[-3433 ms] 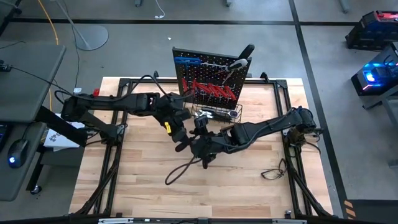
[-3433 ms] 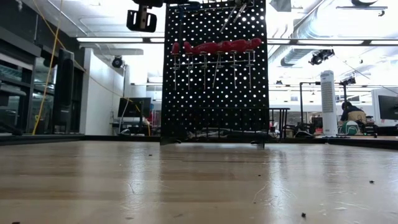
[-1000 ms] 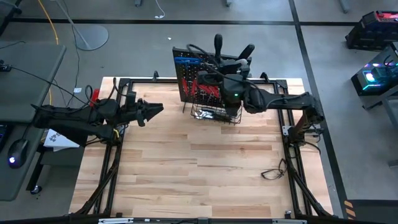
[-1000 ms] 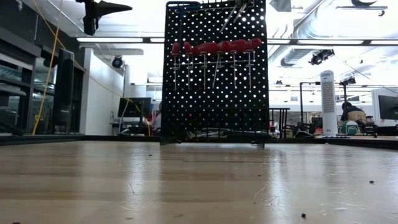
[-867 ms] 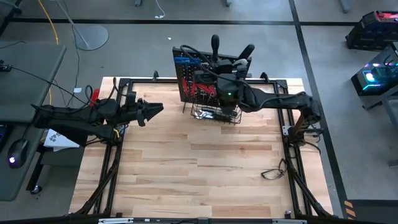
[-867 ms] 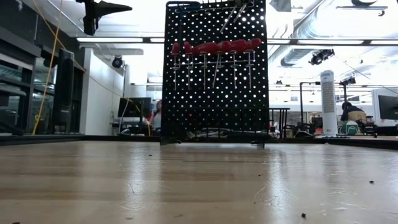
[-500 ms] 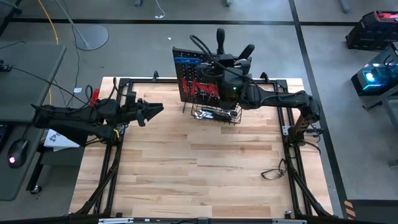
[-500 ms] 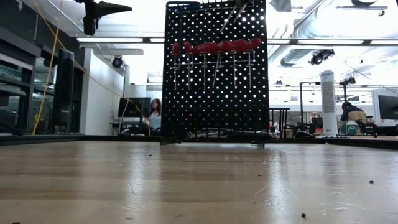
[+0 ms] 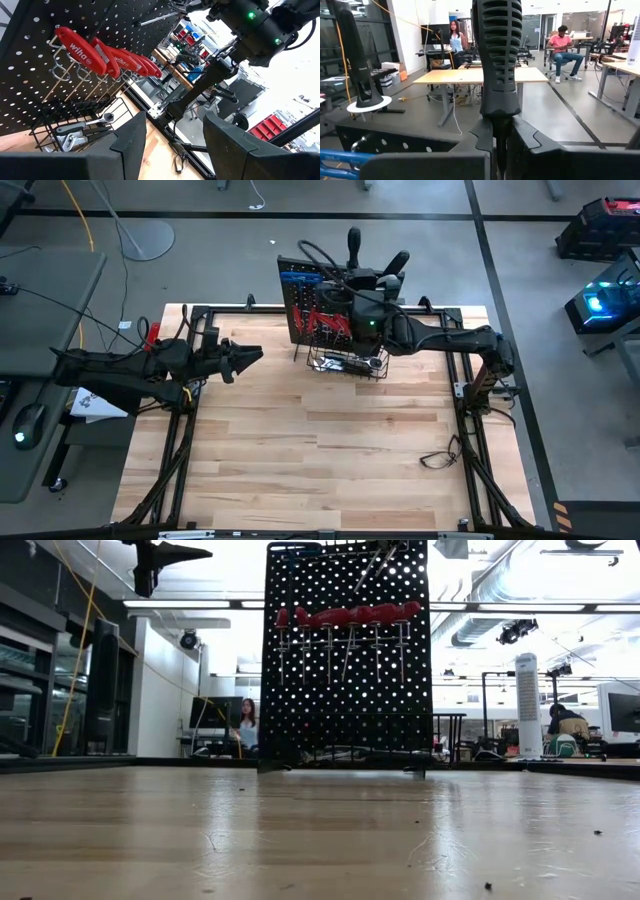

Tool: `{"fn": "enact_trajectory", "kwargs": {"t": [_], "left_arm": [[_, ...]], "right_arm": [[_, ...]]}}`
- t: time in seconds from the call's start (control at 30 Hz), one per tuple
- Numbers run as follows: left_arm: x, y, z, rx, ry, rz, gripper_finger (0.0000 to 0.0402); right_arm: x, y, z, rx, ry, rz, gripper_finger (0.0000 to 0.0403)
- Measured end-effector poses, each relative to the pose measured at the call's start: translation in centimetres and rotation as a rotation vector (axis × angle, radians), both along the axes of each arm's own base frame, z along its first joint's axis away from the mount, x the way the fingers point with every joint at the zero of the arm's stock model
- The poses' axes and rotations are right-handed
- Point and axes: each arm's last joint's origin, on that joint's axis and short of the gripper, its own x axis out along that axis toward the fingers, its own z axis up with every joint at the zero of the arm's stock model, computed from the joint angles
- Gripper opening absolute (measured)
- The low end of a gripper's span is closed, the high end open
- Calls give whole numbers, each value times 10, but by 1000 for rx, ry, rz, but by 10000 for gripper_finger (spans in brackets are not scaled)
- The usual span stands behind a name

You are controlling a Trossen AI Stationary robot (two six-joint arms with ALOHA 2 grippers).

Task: Hang tools onto peg board
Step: Hang the black screwdriver on the peg board

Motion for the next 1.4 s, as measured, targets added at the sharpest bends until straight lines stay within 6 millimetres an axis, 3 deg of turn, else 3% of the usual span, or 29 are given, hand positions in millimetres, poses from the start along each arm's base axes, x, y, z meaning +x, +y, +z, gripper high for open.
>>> {"fn": "enact_trajectory", "kwargs": {"t": [0.53, 0.87, 1.4], "left_arm": [[0, 0, 0, 0, 0, 0, 179], [0, 0, 0, 0, 0, 0, 179], [0, 0, 0, 0, 2, 0, 179]], "right_arm": [[-1, -3, -21, 58, -39, -4, 15], [-1, -3, -21, 61, -29, 16, 100], [1, 8, -22, 59, 24, 59, 123]]}}
